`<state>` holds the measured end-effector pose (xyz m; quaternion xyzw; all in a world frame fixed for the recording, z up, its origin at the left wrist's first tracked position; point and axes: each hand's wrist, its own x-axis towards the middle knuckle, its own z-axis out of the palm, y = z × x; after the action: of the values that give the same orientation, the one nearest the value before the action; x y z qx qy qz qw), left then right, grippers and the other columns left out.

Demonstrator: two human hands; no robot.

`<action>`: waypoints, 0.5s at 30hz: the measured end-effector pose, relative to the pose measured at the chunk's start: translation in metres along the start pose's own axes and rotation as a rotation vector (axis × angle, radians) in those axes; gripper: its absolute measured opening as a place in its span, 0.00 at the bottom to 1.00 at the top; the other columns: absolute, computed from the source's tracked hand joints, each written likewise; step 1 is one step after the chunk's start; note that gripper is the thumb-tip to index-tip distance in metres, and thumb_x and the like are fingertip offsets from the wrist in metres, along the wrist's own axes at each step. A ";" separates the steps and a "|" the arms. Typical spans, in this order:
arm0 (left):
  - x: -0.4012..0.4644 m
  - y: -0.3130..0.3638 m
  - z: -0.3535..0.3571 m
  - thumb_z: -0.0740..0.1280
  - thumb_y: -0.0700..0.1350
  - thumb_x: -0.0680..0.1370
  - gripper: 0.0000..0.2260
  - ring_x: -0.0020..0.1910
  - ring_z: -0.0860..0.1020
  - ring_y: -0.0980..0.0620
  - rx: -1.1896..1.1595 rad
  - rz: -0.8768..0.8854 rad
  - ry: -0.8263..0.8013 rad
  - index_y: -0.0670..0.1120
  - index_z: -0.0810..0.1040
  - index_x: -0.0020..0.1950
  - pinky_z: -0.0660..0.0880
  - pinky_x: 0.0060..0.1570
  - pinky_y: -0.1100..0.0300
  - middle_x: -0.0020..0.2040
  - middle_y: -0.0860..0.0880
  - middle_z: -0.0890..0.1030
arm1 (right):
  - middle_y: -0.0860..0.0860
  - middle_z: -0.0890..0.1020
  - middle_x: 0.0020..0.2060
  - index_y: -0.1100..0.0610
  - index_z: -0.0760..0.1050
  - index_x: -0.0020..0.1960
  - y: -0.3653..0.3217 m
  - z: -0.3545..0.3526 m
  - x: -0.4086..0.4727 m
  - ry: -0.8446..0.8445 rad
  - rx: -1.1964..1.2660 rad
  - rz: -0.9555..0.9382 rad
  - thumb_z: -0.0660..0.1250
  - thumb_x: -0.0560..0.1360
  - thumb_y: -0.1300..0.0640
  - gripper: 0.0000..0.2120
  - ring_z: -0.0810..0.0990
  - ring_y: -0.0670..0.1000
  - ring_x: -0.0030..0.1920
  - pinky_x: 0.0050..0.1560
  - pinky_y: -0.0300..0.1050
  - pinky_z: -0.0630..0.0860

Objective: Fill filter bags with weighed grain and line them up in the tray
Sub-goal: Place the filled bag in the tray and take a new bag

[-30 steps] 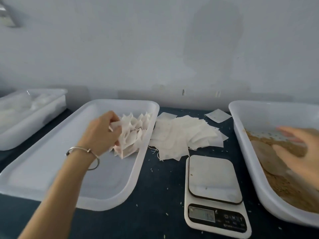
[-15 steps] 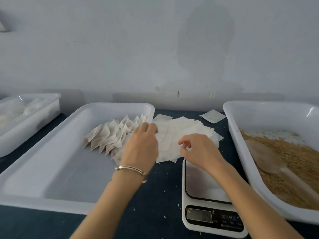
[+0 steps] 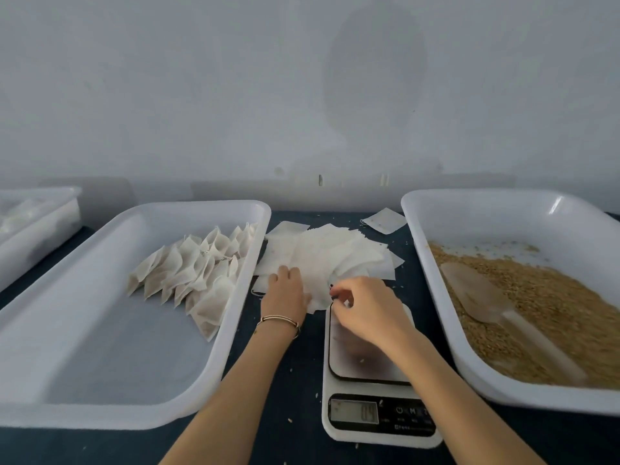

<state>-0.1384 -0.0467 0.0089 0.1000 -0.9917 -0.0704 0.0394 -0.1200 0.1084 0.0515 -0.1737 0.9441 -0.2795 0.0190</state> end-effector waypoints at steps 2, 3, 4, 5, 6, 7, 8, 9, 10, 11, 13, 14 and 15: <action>-0.001 -0.005 0.005 0.59 0.52 0.81 0.18 0.65 0.65 0.45 0.039 -0.028 -0.024 0.43 0.69 0.66 0.69 0.60 0.55 0.65 0.44 0.67 | 0.43 0.82 0.52 0.47 0.79 0.59 0.001 0.002 -0.001 0.032 0.025 0.001 0.63 0.75 0.53 0.13 0.79 0.47 0.53 0.50 0.42 0.76; -0.002 -0.006 0.007 0.58 0.51 0.81 0.16 0.64 0.66 0.45 0.037 -0.025 -0.015 0.43 0.71 0.64 0.69 0.59 0.55 0.65 0.45 0.68 | 0.43 0.82 0.52 0.47 0.79 0.58 0.001 0.004 -0.002 0.052 0.032 0.001 0.63 0.75 0.53 0.13 0.79 0.46 0.52 0.49 0.42 0.75; -0.004 -0.007 0.008 0.58 0.50 0.81 0.14 0.62 0.68 0.47 0.018 -0.017 0.017 0.44 0.73 0.62 0.71 0.56 0.56 0.63 0.46 0.70 | 0.43 0.82 0.51 0.47 0.79 0.57 0.001 0.005 -0.003 0.071 0.041 0.003 0.63 0.75 0.54 0.13 0.79 0.46 0.52 0.48 0.42 0.76; -0.005 -0.007 0.009 0.58 0.48 0.81 0.12 0.59 0.70 0.49 -0.006 -0.008 0.063 0.45 0.76 0.59 0.72 0.53 0.57 0.60 0.48 0.72 | 0.43 0.82 0.50 0.47 0.80 0.57 0.001 0.007 -0.004 0.090 0.049 0.004 0.62 0.75 0.54 0.13 0.79 0.46 0.51 0.47 0.42 0.76; -0.007 -0.007 0.009 0.58 0.47 0.81 0.11 0.56 0.72 0.50 -0.024 0.000 0.111 0.45 0.77 0.57 0.72 0.51 0.57 0.57 0.49 0.74 | 0.43 0.83 0.49 0.47 0.80 0.56 0.001 0.009 -0.004 0.107 0.056 0.004 0.63 0.75 0.54 0.12 0.78 0.45 0.50 0.45 0.41 0.76; -0.008 -0.007 0.009 0.58 0.47 0.81 0.11 0.54 0.73 0.51 -0.034 0.007 0.147 0.47 0.79 0.55 0.72 0.50 0.57 0.54 0.50 0.75 | 0.43 0.83 0.48 0.47 0.80 0.56 0.002 0.010 -0.005 0.123 0.060 0.004 0.63 0.75 0.54 0.12 0.78 0.45 0.48 0.43 0.40 0.75; -0.010 -0.008 0.008 0.57 0.47 0.81 0.11 0.53 0.73 0.51 -0.042 0.007 0.175 0.48 0.79 0.54 0.71 0.50 0.57 0.53 0.50 0.76 | 0.43 0.82 0.48 0.46 0.80 0.56 0.003 0.012 -0.006 0.134 0.064 0.003 0.63 0.75 0.54 0.12 0.77 0.44 0.47 0.41 0.38 0.73; -0.011 -0.008 0.008 0.57 0.48 0.82 0.12 0.52 0.74 0.51 -0.055 -0.001 0.196 0.48 0.80 0.54 0.70 0.49 0.57 0.52 0.51 0.77 | 0.43 0.82 0.47 0.46 0.79 0.56 0.003 0.013 -0.006 0.142 0.068 0.000 0.63 0.75 0.53 0.12 0.76 0.43 0.48 0.40 0.38 0.72; -0.012 -0.007 0.007 0.56 0.48 0.82 0.13 0.51 0.75 0.51 -0.078 -0.019 0.209 0.48 0.80 0.53 0.70 0.49 0.57 0.51 0.50 0.77 | 0.42 0.82 0.48 0.46 0.79 0.57 0.004 0.014 -0.007 0.148 0.076 -0.003 0.64 0.75 0.53 0.12 0.75 0.43 0.49 0.41 0.38 0.72; -0.014 -0.008 0.006 0.55 0.48 0.82 0.14 0.50 0.75 0.50 -0.117 -0.041 0.222 0.47 0.80 0.53 0.71 0.48 0.57 0.52 0.50 0.78 | 0.43 0.81 0.48 0.46 0.78 0.58 0.005 0.014 -0.008 0.151 0.087 -0.004 0.64 0.76 0.53 0.12 0.75 0.43 0.50 0.43 0.39 0.74; -0.018 -0.008 0.001 0.55 0.45 0.82 0.14 0.51 0.76 0.49 -0.206 -0.085 0.249 0.45 0.80 0.53 0.71 0.49 0.56 0.53 0.49 0.78 | 0.44 0.80 0.52 0.48 0.77 0.60 0.007 0.015 -0.008 0.153 0.114 -0.003 0.64 0.76 0.53 0.13 0.76 0.44 0.52 0.47 0.40 0.76; -0.021 -0.007 -0.002 0.55 0.44 0.82 0.14 0.52 0.76 0.49 -0.238 -0.102 0.272 0.45 0.80 0.53 0.71 0.50 0.56 0.53 0.48 0.79 | 0.45 0.79 0.53 0.48 0.77 0.61 0.007 0.015 -0.009 0.151 0.125 -0.006 0.64 0.76 0.54 0.14 0.76 0.44 0.52 0.47 0.40 0.76; -0.024 -0.006 -0.005 0.56 0.43 0.82 0.13 0.52 0.76 0.48 -0.270 -0.108 0.316 0.44 0.80 0.53 0.71 0.49 0.56 0.53 0.48 0.80 | 0.45 0.79 0.54 0.49 0.76 0.62 0.007 0.016 -0.008 0.152 0.139 -0.011 0.64 0.76 0.54 0.15 0.76 0.44 0.51 0.47 0.39 0.75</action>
<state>-0.1134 -0.0487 0.0118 0.1568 -0.9480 -0.1880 0.2035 -0.1121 0.1085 0.0337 -0.1555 0.9202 -0.3566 -0.0421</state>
